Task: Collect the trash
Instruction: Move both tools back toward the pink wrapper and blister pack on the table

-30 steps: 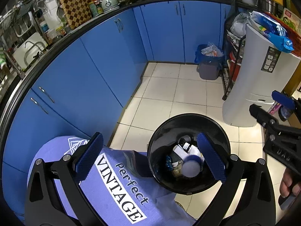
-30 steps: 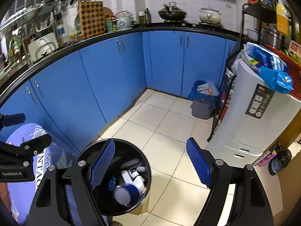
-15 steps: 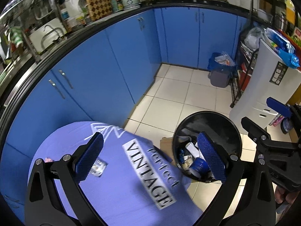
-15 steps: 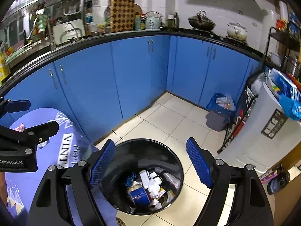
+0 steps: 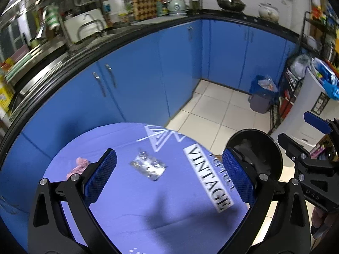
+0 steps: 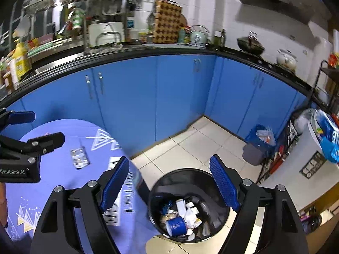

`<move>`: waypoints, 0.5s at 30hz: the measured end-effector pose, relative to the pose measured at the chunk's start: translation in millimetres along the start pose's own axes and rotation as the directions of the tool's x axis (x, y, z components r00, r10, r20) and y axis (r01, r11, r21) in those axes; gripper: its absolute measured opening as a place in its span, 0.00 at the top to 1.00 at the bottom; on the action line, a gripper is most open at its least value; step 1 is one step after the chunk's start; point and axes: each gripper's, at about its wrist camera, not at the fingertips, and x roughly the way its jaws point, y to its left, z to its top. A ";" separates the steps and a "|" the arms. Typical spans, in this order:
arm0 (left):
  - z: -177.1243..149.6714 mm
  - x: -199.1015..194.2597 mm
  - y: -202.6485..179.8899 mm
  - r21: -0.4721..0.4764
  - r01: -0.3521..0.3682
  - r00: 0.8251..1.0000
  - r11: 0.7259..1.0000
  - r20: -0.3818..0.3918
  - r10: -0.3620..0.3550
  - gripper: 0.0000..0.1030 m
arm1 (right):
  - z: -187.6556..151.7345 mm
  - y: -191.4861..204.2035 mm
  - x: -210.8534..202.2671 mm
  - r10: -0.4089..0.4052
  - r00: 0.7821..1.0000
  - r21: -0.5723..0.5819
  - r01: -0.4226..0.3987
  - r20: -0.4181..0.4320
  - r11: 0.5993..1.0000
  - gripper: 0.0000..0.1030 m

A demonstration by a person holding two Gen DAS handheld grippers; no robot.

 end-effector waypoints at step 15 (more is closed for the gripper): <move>-42.1 -15.5 117.2 -0.171 -0.072 0.997 0.983 -0.018 0.070 0.04 | 16.2 119.3 5.5 0.100 0.995 -0.182 -0.103 -0.023 0.978 0.26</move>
